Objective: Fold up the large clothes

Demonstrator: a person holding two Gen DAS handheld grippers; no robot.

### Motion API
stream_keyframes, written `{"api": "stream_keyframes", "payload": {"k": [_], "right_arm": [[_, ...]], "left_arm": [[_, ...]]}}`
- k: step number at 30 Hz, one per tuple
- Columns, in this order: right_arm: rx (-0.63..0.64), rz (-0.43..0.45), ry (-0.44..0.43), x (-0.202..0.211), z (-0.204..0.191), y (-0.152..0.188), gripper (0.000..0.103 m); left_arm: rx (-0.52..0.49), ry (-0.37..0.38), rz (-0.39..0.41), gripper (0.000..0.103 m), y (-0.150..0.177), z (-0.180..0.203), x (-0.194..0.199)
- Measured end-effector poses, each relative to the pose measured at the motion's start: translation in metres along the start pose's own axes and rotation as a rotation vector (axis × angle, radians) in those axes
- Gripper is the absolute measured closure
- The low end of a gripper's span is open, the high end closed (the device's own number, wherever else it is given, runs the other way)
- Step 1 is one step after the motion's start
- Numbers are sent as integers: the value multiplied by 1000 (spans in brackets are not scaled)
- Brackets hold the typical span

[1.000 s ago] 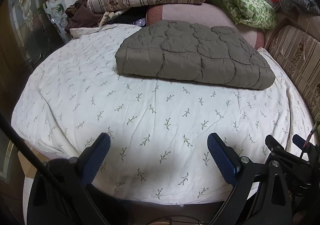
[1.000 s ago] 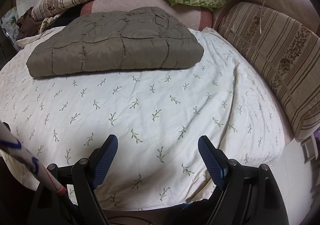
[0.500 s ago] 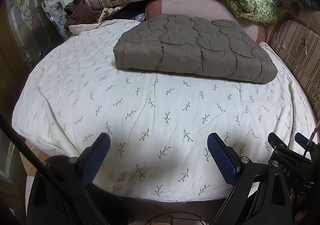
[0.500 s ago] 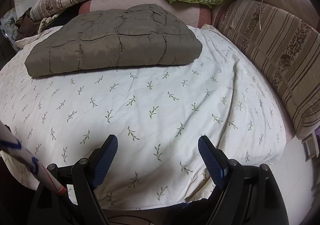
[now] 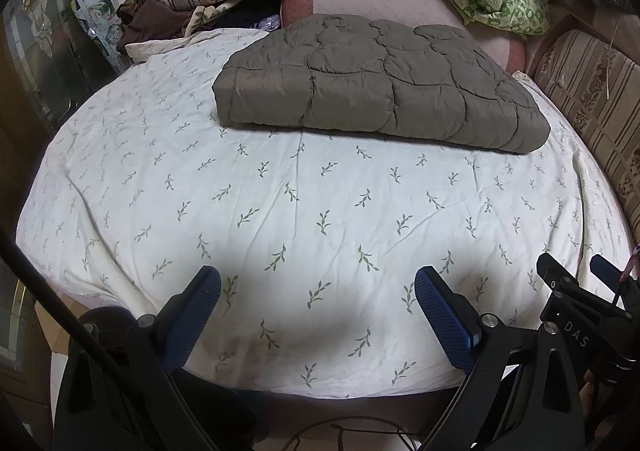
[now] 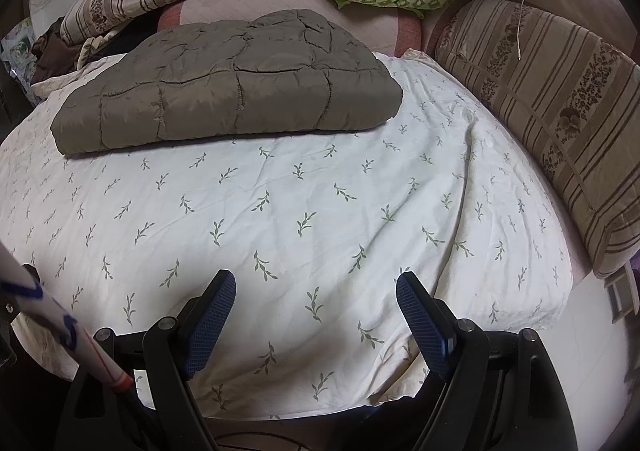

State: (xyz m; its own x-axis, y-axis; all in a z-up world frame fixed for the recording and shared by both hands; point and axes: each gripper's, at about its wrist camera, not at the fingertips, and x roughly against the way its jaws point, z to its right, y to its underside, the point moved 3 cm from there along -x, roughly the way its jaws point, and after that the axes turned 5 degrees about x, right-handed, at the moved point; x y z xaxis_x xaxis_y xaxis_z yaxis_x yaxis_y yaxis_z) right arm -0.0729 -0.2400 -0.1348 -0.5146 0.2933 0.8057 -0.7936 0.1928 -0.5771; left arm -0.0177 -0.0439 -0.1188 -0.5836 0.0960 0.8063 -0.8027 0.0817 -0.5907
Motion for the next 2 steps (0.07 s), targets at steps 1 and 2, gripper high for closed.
{"api": "stream_keyframes", "payload": {"k": [1, 2], "right_arm": [[2, 0, -1, 0, -1, 0, 17], [3, -1, -1, 0, -1, 0, 17]], "left_arm": [[-3, -2, 0, 6, 0, 0, 0], [-4, -4, 0, 6, 1, 0, 0]]}}
